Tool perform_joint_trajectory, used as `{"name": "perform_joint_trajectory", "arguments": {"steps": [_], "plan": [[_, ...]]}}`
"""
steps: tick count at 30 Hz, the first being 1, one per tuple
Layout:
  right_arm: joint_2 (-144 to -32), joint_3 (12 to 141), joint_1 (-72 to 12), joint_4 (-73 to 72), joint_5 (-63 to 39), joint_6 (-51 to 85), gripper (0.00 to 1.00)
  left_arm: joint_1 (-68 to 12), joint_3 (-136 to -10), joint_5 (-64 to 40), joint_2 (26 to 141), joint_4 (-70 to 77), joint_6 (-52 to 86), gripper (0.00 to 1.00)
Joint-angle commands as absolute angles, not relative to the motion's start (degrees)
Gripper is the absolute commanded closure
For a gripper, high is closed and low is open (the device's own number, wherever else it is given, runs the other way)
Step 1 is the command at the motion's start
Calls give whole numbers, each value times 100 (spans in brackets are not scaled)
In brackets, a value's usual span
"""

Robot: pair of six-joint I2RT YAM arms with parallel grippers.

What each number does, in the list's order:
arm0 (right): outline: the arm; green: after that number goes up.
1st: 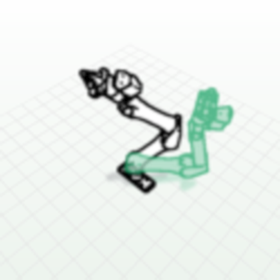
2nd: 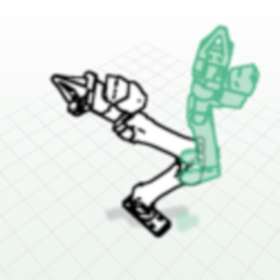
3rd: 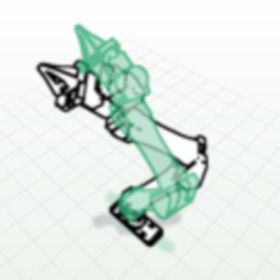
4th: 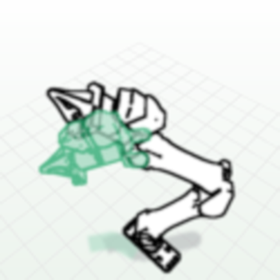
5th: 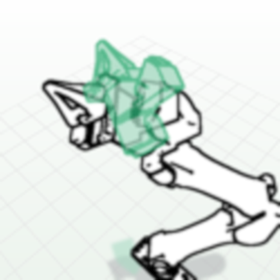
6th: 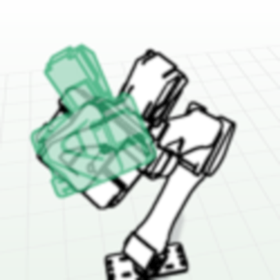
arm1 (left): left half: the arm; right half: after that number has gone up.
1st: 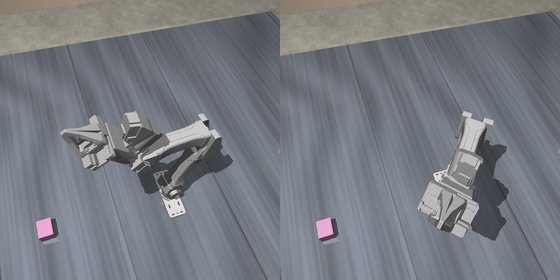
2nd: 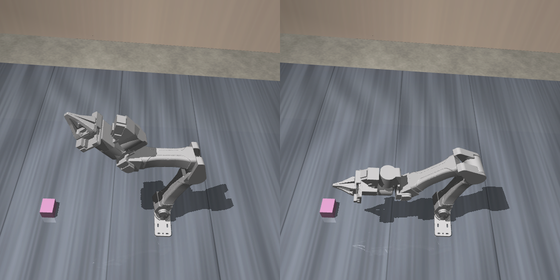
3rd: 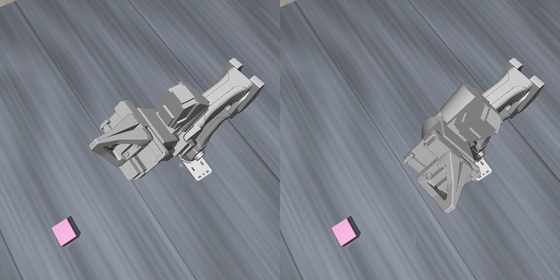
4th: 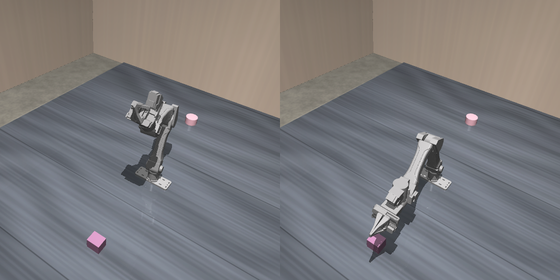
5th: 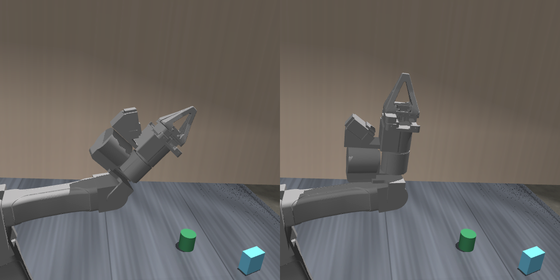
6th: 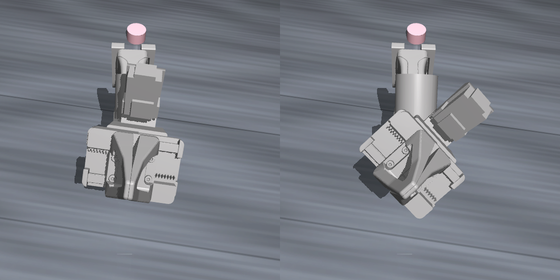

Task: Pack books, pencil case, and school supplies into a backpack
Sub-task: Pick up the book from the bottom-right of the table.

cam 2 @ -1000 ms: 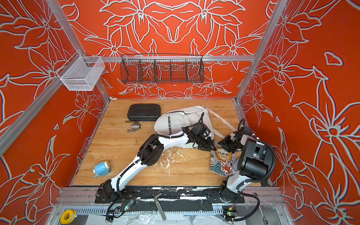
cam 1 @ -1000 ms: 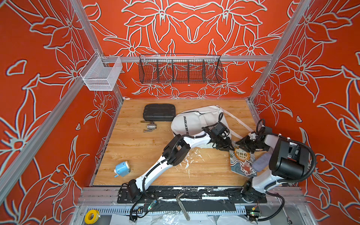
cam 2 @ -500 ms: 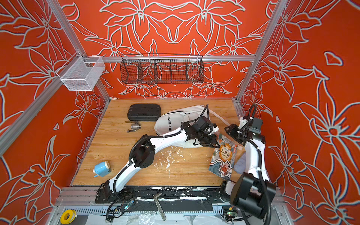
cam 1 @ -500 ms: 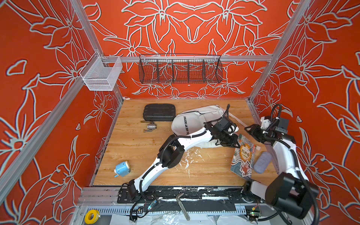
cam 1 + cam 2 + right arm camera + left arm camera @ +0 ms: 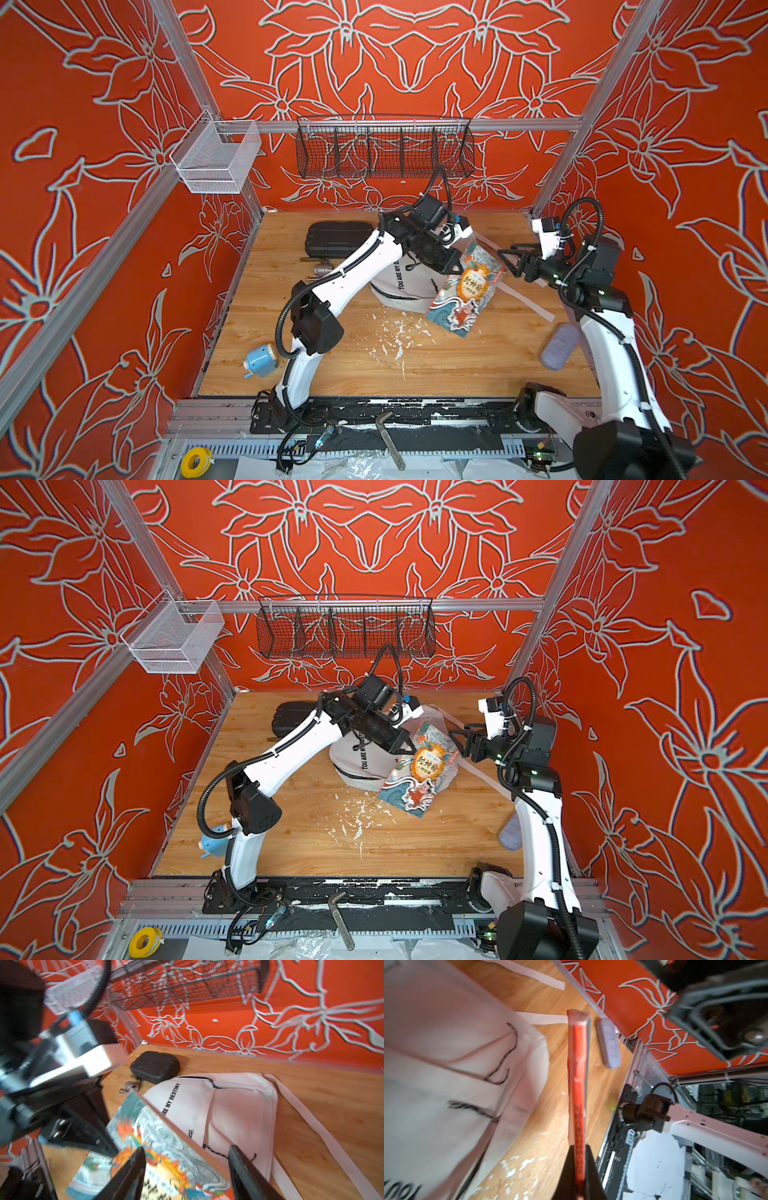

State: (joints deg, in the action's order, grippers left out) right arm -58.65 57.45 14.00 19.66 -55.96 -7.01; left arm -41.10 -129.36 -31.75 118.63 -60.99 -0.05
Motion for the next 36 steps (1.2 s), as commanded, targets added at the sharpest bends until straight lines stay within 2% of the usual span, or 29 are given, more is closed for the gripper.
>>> {"name": "perform_joint_trajectory", "arguments": {"steps": [1,4,7,12,18,20,22,24,26,27,29,32,34,36], "plan": [[-6178,6054,1166,2212,-6784,-2458,35,-4137,-12825,-2674,11363,-7423,-1575,100],[-6723,6543,659,3348,-7150,-3828,36,-3943,-12388,-2641,10941,-7326,-1889,100],[-7200,6812,199,3765,-7074,-4321,36,-3895,-12028,-2568,10544,-7172,-2287,100],[-7775,7099,-650,3971,-7053,-4590,35,-3889,-12069,-2433,10380,-7342,-2643,100],[-7972,7070,-979,3771,-7383,-4394,38,-3804,-12080,-2190,10351,-7488,-2764,100],[-8027,7066,-997,3963,-7300,-4563,45,-3772,-12091,-2250,10311,-7512,-2787,100],[-8107,7083,-1002,4177,-7316,-4758,56,-3720,-12061,-2231,10250,-7471,-2815,100],[-8122,7061,-1019,4215,-7416,-4821,81,-3617,-11996,-2333,10159,-7411,-2808,100],[-8065,6965,-1086,3889,-7451,-4555,96,-3524,-11895,-2559,10038,-7300,-2805,100],[-8043,6929,-1101,3721,-7507,-4431,100,-3475,-11787,-2597,9944,-7164,-2746,99],[-8024,6862,-1107,3188,-7616,-3957,100,-3298,-11515,-2591,9721,-6799,-2500,64],[-8074,6830,-1098,2419,-7812,-3190,100,-2508,-10635,-3095,9088,-5793,-1782,38],[-8177,6882,-1094,2018,-7919,-2658,100,-1768,-9711,-4013,8457,-4814,-1240,2],[-8304,7000,-1093,1876,-8079,-2408,100,-1199,-8632,-4645,7766,-3622,-642,3]]}}
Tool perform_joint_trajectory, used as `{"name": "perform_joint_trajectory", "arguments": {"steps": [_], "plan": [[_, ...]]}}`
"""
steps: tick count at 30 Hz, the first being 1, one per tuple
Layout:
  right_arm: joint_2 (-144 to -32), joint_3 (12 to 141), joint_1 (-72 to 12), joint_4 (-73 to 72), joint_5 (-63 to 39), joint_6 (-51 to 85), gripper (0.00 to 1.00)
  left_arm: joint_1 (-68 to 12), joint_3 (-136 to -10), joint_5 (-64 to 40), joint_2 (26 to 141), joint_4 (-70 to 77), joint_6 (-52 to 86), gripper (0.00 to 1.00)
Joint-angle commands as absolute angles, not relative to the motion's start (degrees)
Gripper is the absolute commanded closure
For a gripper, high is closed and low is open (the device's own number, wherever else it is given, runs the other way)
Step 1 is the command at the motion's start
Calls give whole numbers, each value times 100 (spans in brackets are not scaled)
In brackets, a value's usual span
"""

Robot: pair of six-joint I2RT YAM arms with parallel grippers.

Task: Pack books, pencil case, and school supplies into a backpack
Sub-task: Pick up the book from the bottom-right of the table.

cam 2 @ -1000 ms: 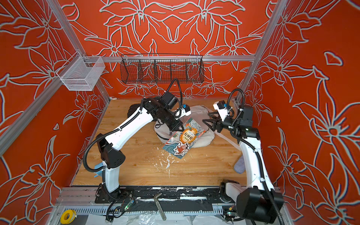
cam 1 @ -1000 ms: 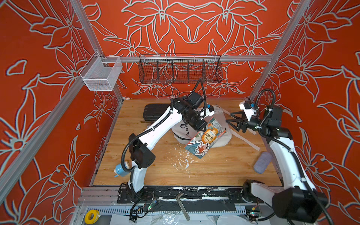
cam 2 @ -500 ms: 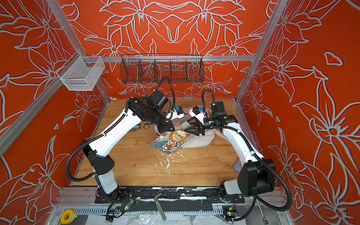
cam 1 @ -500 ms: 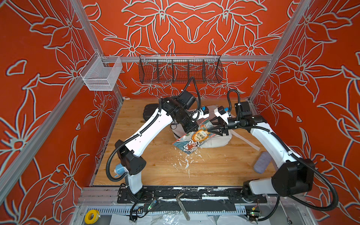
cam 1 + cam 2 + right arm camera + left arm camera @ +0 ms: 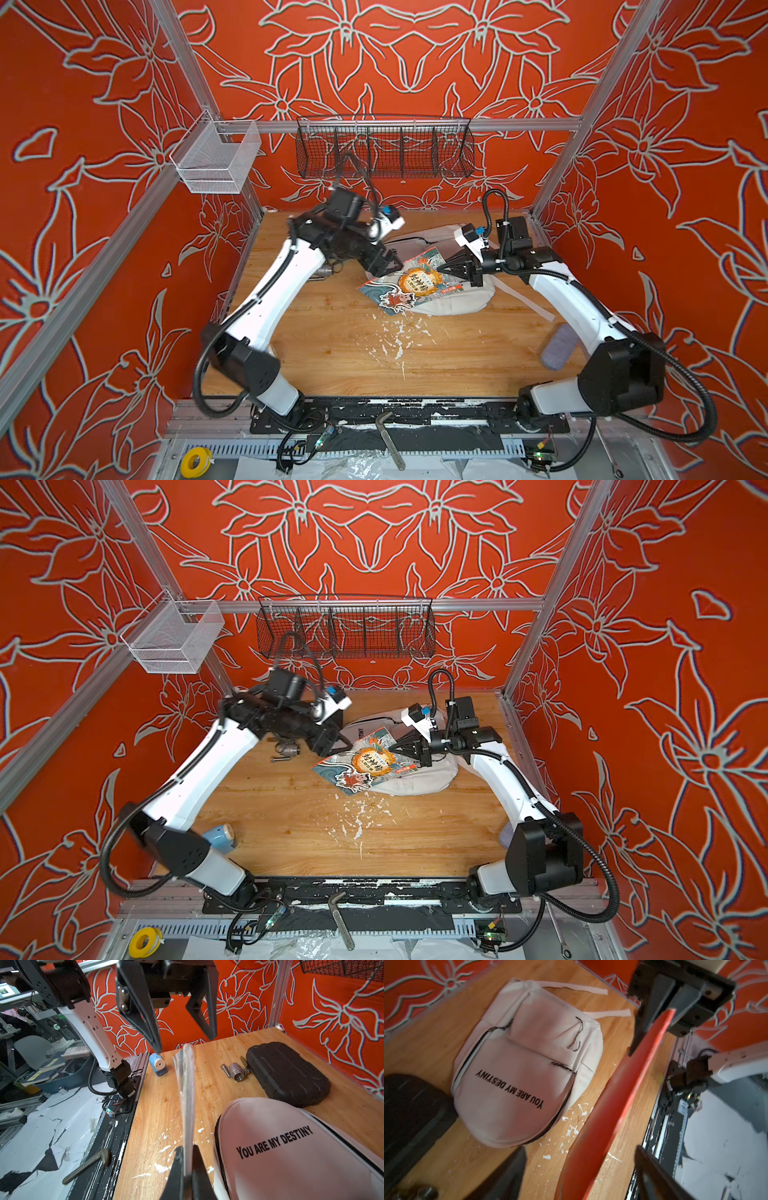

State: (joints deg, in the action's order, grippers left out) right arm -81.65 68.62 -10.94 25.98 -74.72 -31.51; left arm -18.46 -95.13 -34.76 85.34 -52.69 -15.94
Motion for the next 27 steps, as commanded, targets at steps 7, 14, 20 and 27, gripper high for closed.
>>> {"name": "perform_joint_trajectory", "arguments": {"steps": [7,14,20,27], "plan": [[-8563,7456,-1097,1254,-8258,-1521,100,-323,-6091,-5408,6309,-1277,260,1],[-8949,8268,-1153,1052,-8339,-562,100,-273,-4661,-5363,5731,345,1047,1],[-9117,8596,-1336,1055,-8477,-327,100,-264,-4517,-5397,6032,899,1323,2],[-9459,8814,-1600,611,-8192,219,100,-272,-4928,-6046,6525,1180,1588,55]]}}
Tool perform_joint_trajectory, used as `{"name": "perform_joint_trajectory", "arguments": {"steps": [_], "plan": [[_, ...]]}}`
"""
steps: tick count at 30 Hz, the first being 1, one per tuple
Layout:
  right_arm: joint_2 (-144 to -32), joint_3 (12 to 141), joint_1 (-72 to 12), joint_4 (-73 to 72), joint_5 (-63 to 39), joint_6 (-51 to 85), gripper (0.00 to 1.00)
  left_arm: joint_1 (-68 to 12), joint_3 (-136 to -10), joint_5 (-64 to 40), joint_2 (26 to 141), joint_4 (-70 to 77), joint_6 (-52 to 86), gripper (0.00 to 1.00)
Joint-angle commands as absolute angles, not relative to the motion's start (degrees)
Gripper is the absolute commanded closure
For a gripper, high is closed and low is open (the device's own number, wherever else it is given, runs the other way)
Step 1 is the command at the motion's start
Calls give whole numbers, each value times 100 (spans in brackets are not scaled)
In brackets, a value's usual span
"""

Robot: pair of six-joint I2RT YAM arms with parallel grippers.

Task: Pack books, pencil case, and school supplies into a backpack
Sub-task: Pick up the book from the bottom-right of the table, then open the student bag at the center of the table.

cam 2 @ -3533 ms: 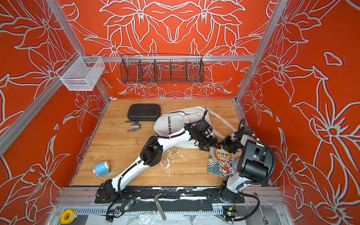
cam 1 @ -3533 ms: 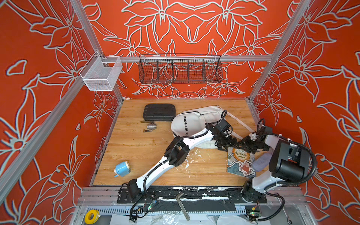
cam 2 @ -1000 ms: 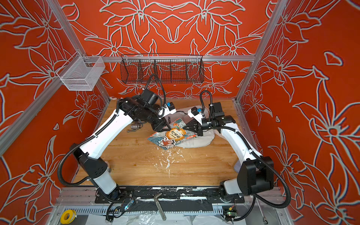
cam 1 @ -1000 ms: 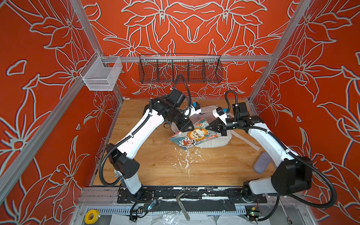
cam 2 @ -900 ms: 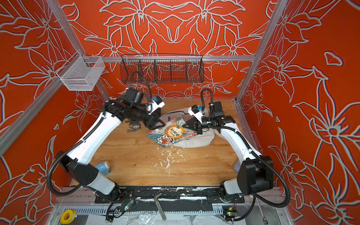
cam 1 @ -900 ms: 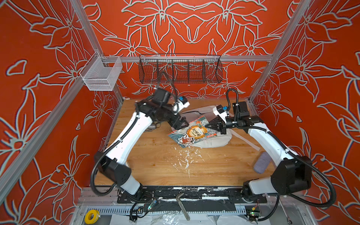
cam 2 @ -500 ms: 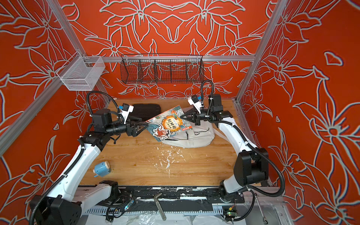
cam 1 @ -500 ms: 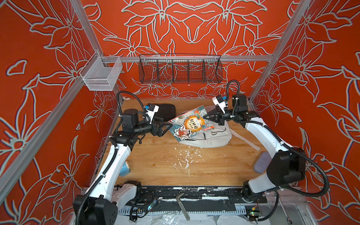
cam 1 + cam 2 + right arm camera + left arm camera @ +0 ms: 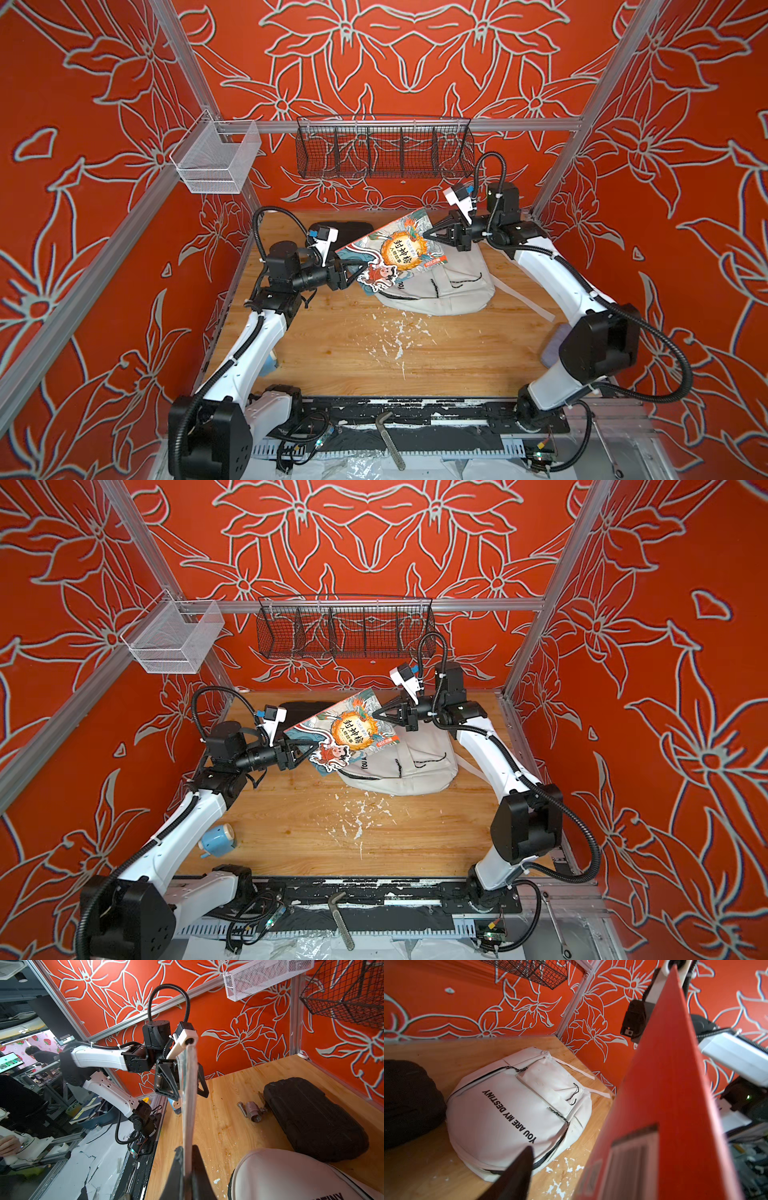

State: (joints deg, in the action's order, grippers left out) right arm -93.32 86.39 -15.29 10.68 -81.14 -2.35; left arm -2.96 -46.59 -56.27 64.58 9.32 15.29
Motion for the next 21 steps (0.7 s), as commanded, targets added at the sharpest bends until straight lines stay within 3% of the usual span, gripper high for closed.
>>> {"name": "perform_joint_trajectory", "arguments": {"steps": [1,2,3,4,7,14,21], "plan": [[-9520,8810,-1608,333,-8145,500,100,-268,-5000,-6073,6530,1013,1471,74],[-9565,8808,-1613,97,-7996,747,99,-273,-5088,-6010,6507,764,1331,92],[-9596,8802,-1609,0,-7856,851,87,-264,-5150,-5916,6481,514,1209,100],[-9604,8783,-1611,-6,-7577,826,74,-259,-5264,-5745,6432,165,1042,100],[-9532,8672,-1613,465,-6235,318,57,-113,-5628,-5124,6291,-872,780,100],[-9772,8524,-2241,2125,-3610,-656,52,956,-6714,-4205,6317,-2840,1000,100],[-10349,8346,-3574,2277,-1997,-758,48,1144,-7118,-3169,6425,-3499,1001,100]]}}
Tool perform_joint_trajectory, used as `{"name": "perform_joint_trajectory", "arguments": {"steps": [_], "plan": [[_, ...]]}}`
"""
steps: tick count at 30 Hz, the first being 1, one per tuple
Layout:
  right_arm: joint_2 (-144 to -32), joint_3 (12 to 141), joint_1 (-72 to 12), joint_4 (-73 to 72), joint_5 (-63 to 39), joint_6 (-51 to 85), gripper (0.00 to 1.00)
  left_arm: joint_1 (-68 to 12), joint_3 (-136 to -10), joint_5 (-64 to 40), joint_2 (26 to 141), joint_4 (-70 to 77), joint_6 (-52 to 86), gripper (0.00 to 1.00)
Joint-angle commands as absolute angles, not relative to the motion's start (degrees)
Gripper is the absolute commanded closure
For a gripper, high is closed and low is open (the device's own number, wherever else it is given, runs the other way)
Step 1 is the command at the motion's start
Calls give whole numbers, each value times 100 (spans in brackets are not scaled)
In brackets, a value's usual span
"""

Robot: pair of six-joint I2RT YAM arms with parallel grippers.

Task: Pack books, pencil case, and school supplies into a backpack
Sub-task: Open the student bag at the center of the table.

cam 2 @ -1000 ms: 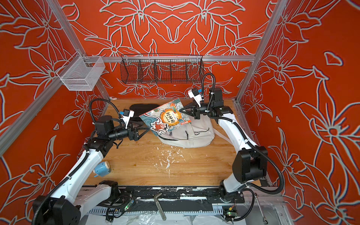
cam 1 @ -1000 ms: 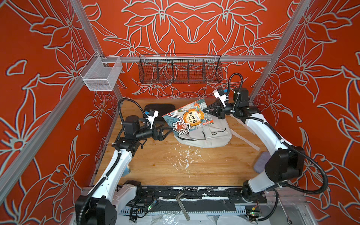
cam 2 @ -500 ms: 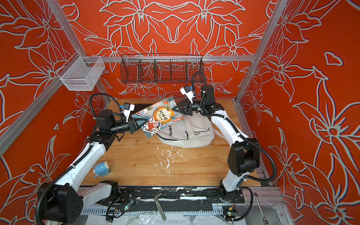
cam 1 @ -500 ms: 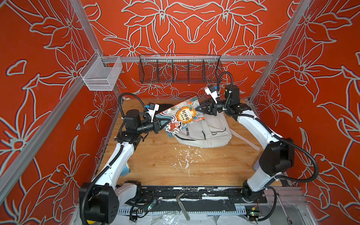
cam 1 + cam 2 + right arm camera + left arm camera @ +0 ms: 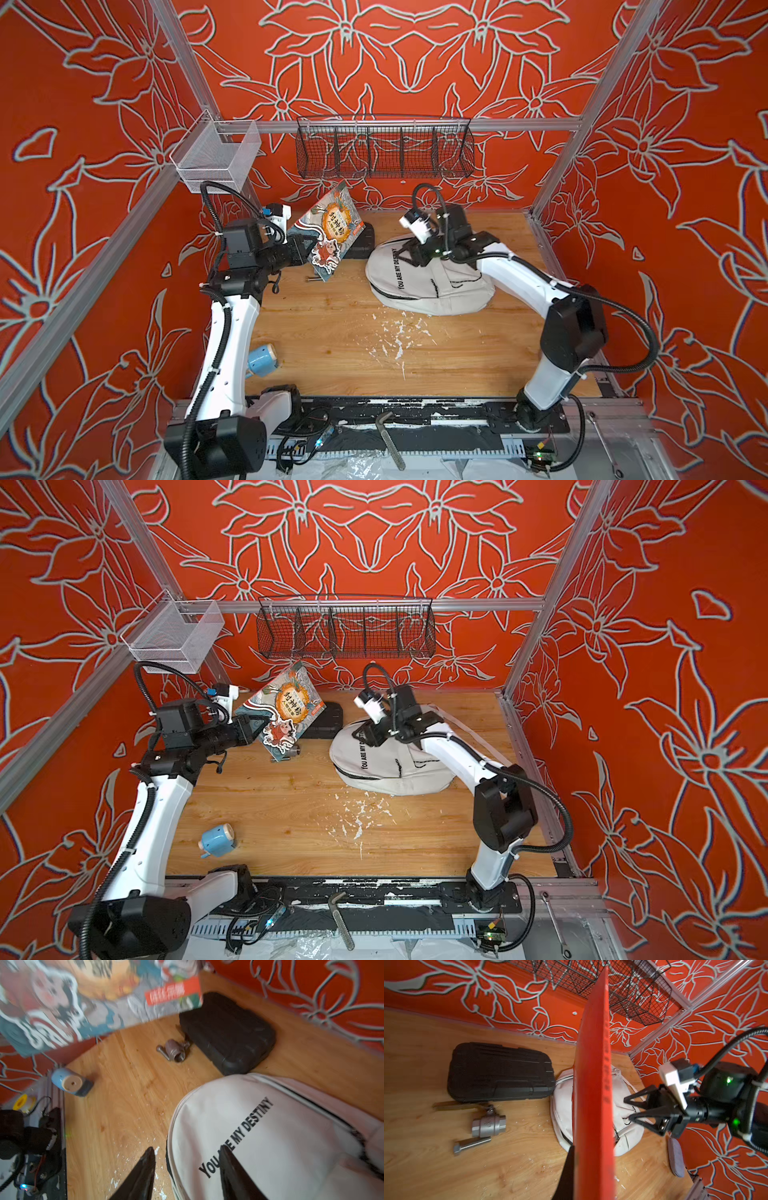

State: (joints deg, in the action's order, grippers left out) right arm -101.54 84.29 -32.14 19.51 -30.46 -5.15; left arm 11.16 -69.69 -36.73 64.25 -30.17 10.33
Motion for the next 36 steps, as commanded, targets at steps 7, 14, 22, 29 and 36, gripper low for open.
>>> {"name": "perform_joint_trajectory", "arguments": {"steps": [7,14,22,29,36], "plan": [[-11276,9042,-4339,3020,-1204,-512,45,1171,-7109,-2825,6368,-3732,797,100],[-11615,9284,-4445,3108,-372,-190,46,1169,-7046,-2855,6268,-3746,686,100],[-11874,9557,-4502,3395,95,-367,78,1169,-6926,-3063,6249,-3656,736,100],[-11522,9418,-4504,3431,-80,-518,100,1173,-6917,-3253,6306,-3630,790,100],[-10388,8765,-4248,2879,-446,-190,100,1170,-6841,-4306,6578,-3629,911,100]]}}
